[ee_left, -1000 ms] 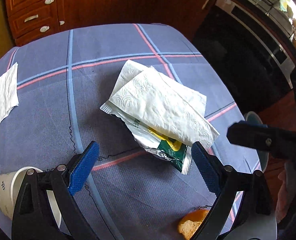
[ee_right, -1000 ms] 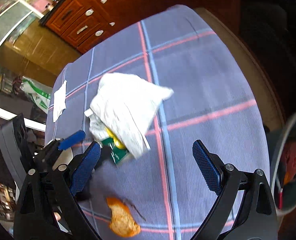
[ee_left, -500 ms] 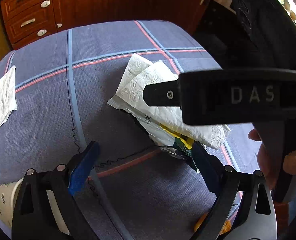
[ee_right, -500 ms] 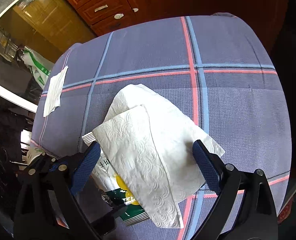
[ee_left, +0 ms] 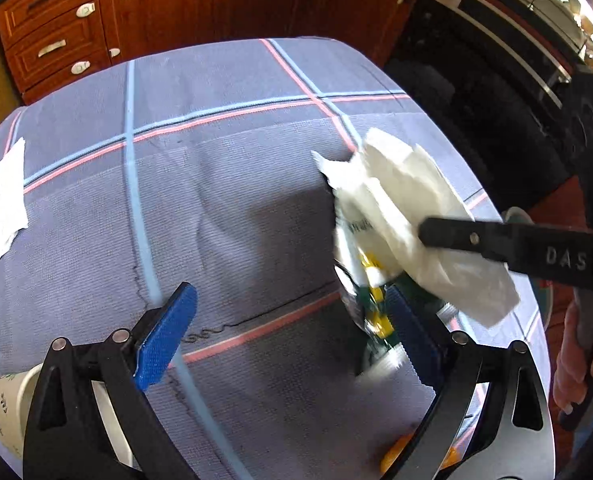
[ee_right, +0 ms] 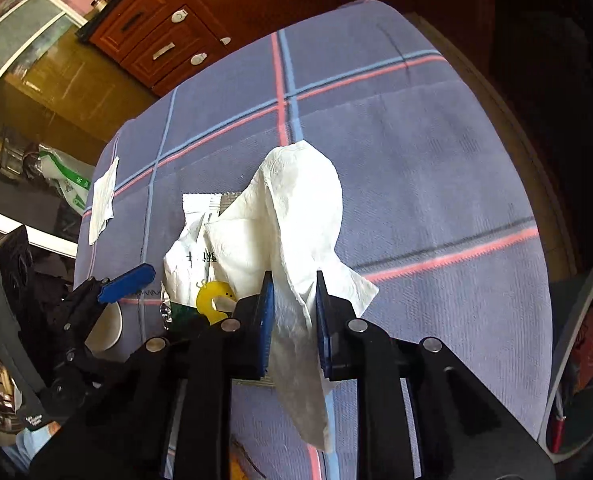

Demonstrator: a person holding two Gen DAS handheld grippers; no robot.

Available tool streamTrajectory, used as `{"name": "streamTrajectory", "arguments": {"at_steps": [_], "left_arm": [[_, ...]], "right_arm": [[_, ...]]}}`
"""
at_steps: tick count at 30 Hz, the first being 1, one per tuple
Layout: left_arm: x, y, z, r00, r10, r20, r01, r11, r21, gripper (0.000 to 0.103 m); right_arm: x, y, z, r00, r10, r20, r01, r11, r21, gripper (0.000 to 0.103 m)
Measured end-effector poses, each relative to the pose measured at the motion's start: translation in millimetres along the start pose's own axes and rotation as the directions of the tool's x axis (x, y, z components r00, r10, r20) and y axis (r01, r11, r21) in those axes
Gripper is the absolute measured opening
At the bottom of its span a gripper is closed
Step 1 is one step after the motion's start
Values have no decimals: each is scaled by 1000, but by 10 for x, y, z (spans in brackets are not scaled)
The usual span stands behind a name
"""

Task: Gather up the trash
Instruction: 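Grasp the white tissue with the right tool while the left tool grasps the silver-green wrapper, then carry the tissue and wrapper over the teal bin and open both tools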

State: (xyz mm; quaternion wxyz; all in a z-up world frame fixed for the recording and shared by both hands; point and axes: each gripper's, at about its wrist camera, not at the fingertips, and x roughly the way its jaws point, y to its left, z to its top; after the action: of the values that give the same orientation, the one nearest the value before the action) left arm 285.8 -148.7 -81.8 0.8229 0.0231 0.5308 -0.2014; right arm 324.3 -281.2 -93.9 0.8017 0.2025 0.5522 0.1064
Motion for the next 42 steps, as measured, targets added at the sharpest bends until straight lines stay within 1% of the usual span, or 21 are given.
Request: {"name": "streamTrajectory", "arguments": {"at_steps": [1,3,5,6,7,8,9,10,14,16,17,18,19,23,28,31,38,42], "left_arm": [[13,-29,22,1000,-8,-5,8,1000,3,95],[47,-126,60,1000,-24,-14,24,999,22,95],[70,-265,54,999,-49,-20,50,997,55,95],[62,-353,28,998,-64,-11,64,995,78,89],[57,-420,2,998,-70,-5,71,992,100,69],[65,-472,-1,999,-53,1,52,990,128,60],[65,-551,-27,999,-49,-3,49,985,163,29],[69,-594,-35,998,-56,-12,58,983,174,10],[15,-643,-59,1000,-25,-6,26,982,188,7],[-20,-620,-54,1000,14,-3,-13,982,187,6],[-58,-592,-68,999,35,3,-35,981,189,6],[-78,-571,-67,998,55,8,-56,980,190,6],[-96,-551,-71,998,61,7,-61,981,184,6],[-231,-531,-88,998,63,24,-66,983,173,6],[-430,-694,-82,996,66,67,-78,977,197,6],[-575,-795,-79,995,48,86,-65,976,208,6],[-842,-1168,-60,990,10,139,-48,961,274,6],[-911,-1446,-68,990,-18,143,-30,946,322,6]], "right_arm": [[-16,-87,-37,1000,29,-6,-29,999,35,21],[-36,-228,-102,998,61,-6,-60,995,84,20],[-49,-325,-150,995,98,8,-98,988,117,17],[-57,-358,-168,994,110,14,-111,985,130,16],[-66,-379,-180,993,119,18,-120,983,136,16],[-62,-379,-190,992,125,23,-127,983,135,16],[-56,-369,-194,992,126,28,-128,983,131,16],[-63,-373,-202,992,124,31,-127,984,127,16],[-111,-319,-228,995,79,56,-84,992,94,17],[-198,-303,-250,995,46,85,-52,996,76,13],[-249,-321,-262,995,28,97,-35,997,73,9],[-299,-352,-273,994,23,109,-32,996,79,8],[-343,-390,-288,993,24,116,-35,995,89,8],[-525,-491,-365,989,28,144,-44,993,113,7],[-794,-490,-488,982,39,182,-59,992,107,7],[-985,-524,-580,976,45,213,-70,991,110,7],[-1368,-750,-809,960,59,274,-101,985,141,7],[-1607,-976,-942,947,53,317,-115,977,180,7]]}}
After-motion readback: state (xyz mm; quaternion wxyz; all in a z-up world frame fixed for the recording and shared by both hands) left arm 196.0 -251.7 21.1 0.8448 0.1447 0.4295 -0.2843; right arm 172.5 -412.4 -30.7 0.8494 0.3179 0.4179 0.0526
